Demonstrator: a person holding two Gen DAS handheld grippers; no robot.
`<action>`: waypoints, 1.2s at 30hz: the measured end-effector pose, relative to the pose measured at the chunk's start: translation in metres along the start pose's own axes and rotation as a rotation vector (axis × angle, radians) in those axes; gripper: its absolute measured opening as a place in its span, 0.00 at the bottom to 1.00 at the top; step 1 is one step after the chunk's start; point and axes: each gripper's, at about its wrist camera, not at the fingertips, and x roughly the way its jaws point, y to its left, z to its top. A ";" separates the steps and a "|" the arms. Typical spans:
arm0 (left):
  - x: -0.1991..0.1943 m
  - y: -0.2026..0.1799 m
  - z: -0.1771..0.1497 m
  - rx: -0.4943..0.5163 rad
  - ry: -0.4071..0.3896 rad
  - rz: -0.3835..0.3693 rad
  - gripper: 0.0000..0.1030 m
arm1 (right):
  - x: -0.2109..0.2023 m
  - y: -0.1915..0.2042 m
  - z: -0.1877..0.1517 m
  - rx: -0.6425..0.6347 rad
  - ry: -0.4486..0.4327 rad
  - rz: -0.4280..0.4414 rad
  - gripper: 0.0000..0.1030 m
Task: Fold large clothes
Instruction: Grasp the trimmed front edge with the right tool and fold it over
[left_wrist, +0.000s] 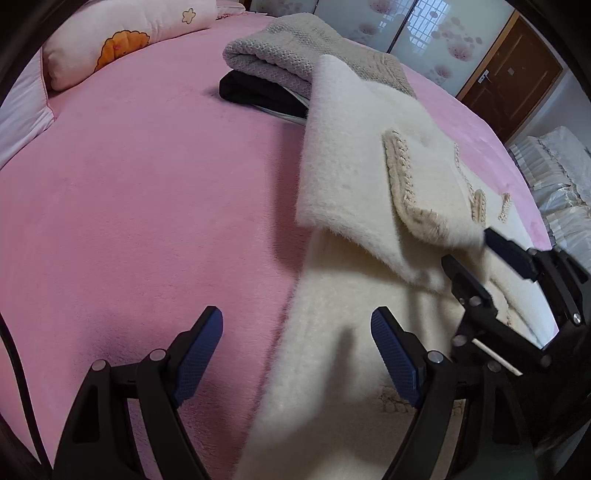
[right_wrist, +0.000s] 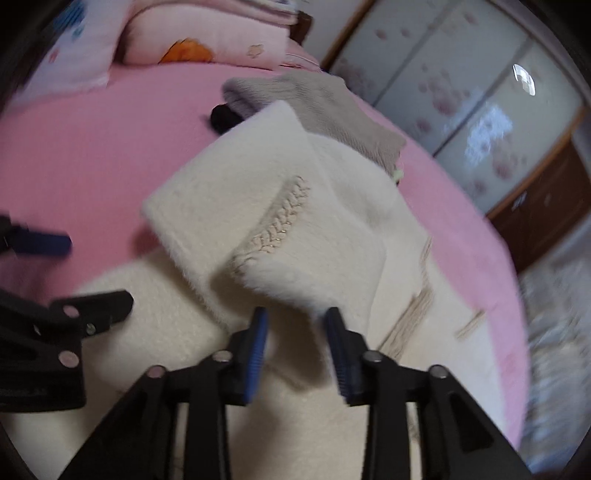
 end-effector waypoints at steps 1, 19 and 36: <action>0.000 0.002 0.000 -0.003 -0.001 0.000 0.79 | -0.001 0.009 0.001 -0.059 -0.021 -0.072 0.53; -0.002 0.025 0.004 -0.041 -0.002 0.012 0.79 | 0.000 -0.024 0.027 -0.002 -0.013 0.095 0.08; 0.042 -0.070 0.010 0.165 0.047 0.065 0.79 | 0.033 -0.267 -0.203 1.073 0.195 0.138 0.09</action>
